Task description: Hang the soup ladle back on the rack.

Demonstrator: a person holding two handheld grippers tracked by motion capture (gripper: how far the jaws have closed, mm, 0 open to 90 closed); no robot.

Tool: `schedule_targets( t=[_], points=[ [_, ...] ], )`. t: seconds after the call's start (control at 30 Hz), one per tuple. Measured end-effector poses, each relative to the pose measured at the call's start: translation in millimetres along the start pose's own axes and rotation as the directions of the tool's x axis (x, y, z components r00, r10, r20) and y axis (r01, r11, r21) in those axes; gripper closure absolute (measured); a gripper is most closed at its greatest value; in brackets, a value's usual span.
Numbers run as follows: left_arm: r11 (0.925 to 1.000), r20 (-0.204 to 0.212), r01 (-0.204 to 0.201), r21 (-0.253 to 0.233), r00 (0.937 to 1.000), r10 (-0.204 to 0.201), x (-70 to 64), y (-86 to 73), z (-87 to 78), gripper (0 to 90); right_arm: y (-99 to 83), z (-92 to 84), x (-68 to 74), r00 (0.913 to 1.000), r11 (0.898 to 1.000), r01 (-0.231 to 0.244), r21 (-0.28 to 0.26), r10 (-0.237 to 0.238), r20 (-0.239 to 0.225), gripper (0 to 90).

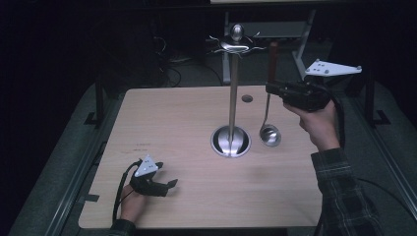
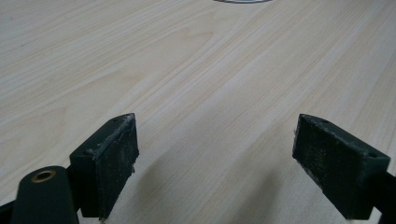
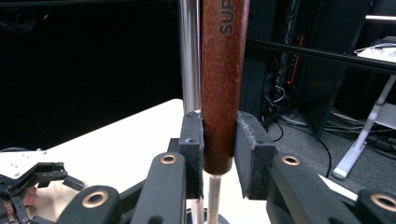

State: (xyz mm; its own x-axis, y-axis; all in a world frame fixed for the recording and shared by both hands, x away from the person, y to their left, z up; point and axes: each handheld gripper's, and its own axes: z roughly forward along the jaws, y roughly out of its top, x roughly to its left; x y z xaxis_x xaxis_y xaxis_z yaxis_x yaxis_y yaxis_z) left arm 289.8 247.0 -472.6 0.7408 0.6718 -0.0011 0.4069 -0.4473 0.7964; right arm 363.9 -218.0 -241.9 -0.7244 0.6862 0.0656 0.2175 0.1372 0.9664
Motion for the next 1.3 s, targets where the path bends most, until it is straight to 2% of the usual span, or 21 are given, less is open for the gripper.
schedule_targets(
  t=[0.6,1.3],
  points=[
    [1.0,0.001,-0.002,-0.003,1.0,0.002,0.3,-0.1,-0.2,14.0,7.5,13.1,-1.7,0.9995,1.0,-0.002,-0.008,0.002,-0.032,73.8],
    [1.0,0.0,-0.002,-0.006,1.0,0.002,0.2,-0.2,0.0,14.0,9.6,32.3,-0.5,0.9984,1.0,-0.004,0.019,0.005,-0.056,73.7]
  ],
)
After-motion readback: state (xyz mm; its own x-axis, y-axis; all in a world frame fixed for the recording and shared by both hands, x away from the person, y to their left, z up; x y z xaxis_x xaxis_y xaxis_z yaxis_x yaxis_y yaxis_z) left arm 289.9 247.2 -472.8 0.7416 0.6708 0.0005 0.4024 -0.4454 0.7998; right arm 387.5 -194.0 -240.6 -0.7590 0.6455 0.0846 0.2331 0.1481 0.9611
